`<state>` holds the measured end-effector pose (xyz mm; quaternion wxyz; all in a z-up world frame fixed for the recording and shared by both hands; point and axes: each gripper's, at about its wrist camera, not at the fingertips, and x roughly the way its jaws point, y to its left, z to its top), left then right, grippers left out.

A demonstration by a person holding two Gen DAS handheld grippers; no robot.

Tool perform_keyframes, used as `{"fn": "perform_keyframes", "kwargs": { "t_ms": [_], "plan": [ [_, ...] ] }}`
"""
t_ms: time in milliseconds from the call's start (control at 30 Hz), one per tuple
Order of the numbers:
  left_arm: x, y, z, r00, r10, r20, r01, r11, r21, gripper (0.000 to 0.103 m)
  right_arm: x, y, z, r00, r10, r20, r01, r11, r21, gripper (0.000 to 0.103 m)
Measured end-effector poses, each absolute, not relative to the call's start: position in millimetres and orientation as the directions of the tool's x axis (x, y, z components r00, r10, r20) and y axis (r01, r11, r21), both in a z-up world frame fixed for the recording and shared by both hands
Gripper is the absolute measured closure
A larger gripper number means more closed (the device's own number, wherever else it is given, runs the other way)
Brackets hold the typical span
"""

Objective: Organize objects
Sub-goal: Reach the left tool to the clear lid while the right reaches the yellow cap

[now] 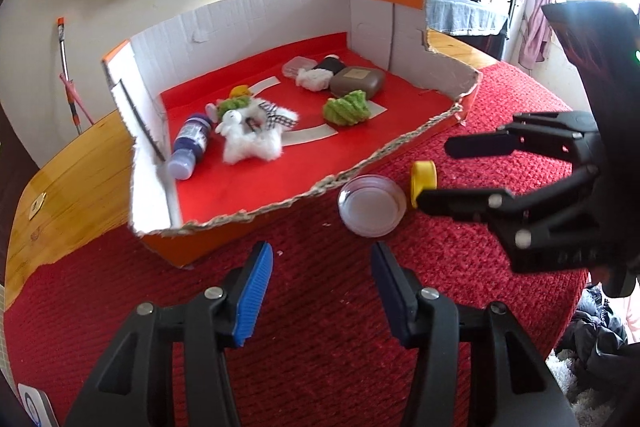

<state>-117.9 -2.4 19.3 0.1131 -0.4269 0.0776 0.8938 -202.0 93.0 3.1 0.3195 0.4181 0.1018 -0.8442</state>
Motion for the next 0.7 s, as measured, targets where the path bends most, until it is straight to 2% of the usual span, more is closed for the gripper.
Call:
{"fn": "perform_keyframes", "kwargs": {
  "t_ms": [400,700],
  "plan": [
    [-128,15,14,-0.591,0.152,-0.792,-0.309,-0.950,0.048,0.048,-217,98,1,-0.428,-0.460,-0.778,0.613,-0.780,0.125,0.044],
    [-136,20,11,-0.580,0.172,-0.797,-0.317,-0.948,0.026,0.051,-230,97,-1,-0.389,-0.487,-0.782,0.605,-0.775,0.181,0.054]
  ]
}}
